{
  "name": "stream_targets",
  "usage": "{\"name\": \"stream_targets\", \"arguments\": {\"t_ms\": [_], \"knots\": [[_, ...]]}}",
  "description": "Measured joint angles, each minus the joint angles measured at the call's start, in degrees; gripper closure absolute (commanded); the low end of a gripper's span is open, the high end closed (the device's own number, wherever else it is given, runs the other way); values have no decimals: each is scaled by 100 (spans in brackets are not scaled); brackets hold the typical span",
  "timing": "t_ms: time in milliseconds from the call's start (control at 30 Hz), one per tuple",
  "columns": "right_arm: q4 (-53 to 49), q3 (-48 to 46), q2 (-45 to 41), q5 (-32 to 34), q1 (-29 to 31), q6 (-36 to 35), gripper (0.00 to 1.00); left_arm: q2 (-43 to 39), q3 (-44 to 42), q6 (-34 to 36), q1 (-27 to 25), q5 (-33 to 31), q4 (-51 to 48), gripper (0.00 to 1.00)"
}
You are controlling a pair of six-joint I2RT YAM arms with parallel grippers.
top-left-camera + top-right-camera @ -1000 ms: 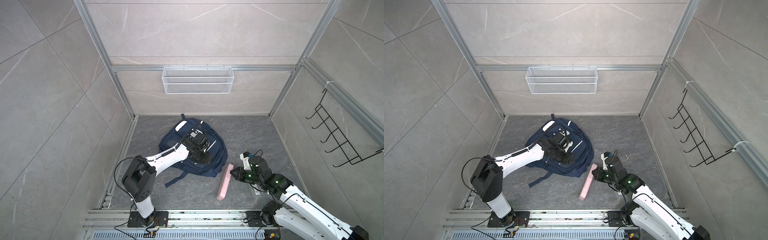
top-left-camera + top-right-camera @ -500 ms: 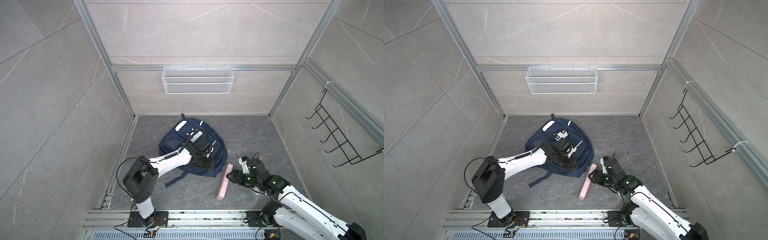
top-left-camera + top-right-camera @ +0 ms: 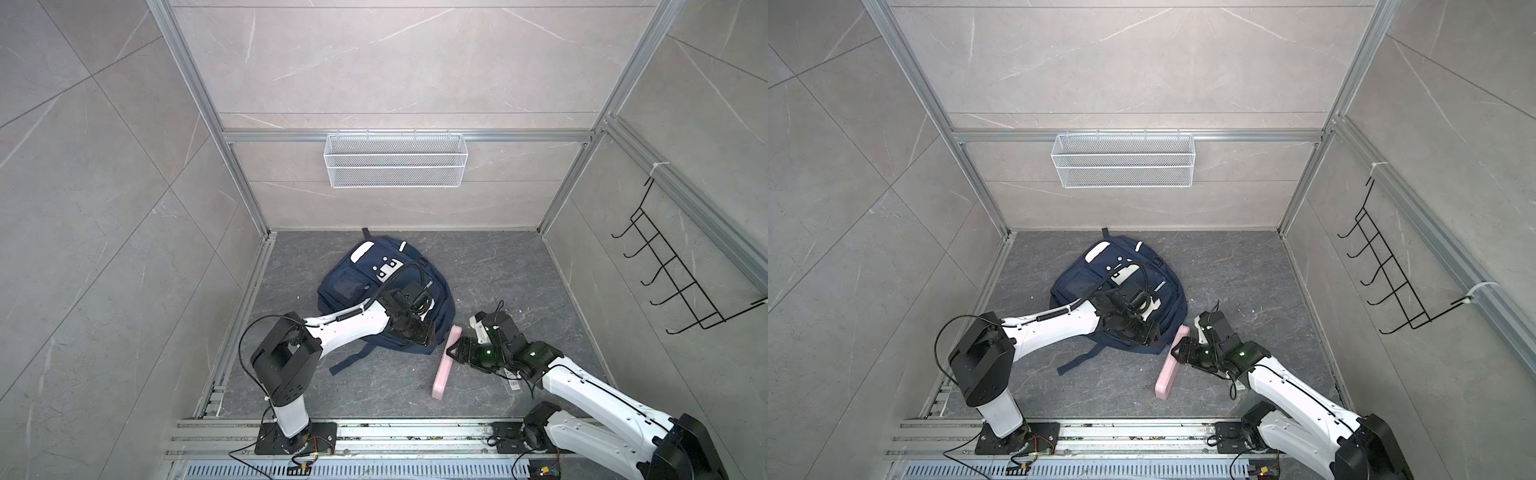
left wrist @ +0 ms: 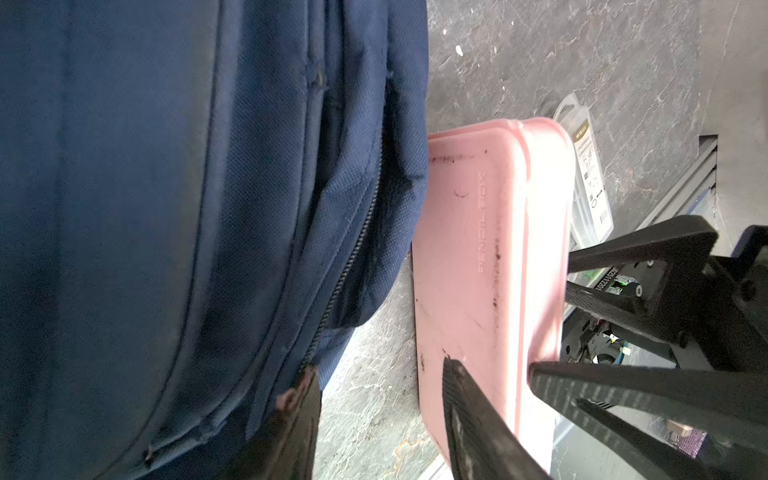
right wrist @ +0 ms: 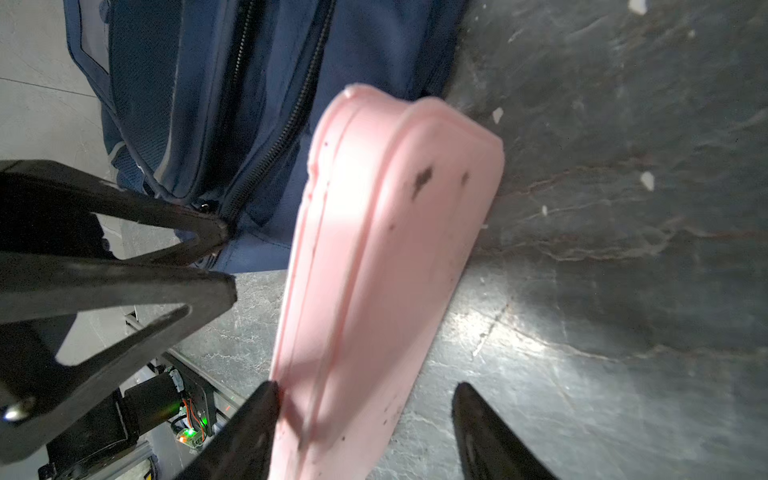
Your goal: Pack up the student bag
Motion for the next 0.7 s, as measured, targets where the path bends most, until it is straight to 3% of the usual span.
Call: {"name": "stream_targets", "arguments": {"t_ms": [700], "knots": [[-46,31,-105,2,0,131,36,442,140,-179,-503,149,199,50]]}}
